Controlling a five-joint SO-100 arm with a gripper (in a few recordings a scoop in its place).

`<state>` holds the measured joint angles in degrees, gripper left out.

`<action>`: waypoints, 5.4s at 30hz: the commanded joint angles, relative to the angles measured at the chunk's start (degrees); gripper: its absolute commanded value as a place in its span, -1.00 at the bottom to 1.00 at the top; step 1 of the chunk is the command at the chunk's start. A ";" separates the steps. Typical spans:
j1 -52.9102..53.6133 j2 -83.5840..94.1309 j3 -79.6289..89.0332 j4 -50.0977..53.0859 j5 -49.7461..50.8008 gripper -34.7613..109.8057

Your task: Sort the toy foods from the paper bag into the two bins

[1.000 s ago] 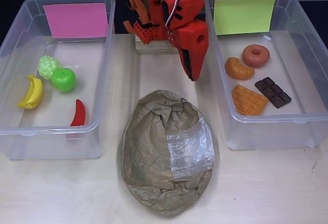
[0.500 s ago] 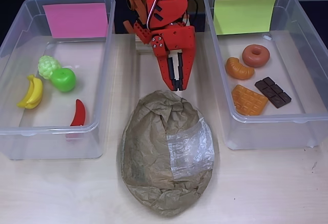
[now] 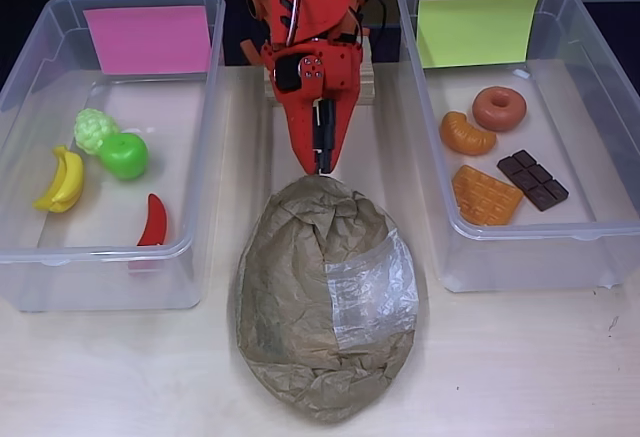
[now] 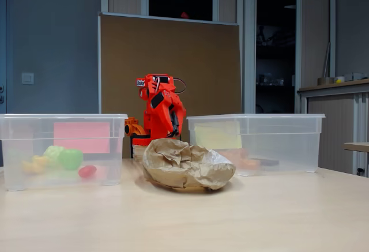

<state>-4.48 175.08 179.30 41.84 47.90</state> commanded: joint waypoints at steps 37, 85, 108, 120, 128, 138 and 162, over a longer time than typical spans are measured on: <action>6.86 15.29 0.70 27.60 -44.65 -0.52; 6.86 15.29 0.70 27.60 -44.65 -0.52; 6.86 15.29 0.70 27.60 -44.65 -0.52; 6.86 15.29 0.70 27.60 -44.65 -0.52; 6.86 15.29 0.70 27.60 -44.65 -0.52; 6.86 15.29 0.70 27.60 -44.65 -0.52; 6.86 15.29 0.70 27.60 -44.65 -0.52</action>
<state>1.49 189.58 179.65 68.82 3.43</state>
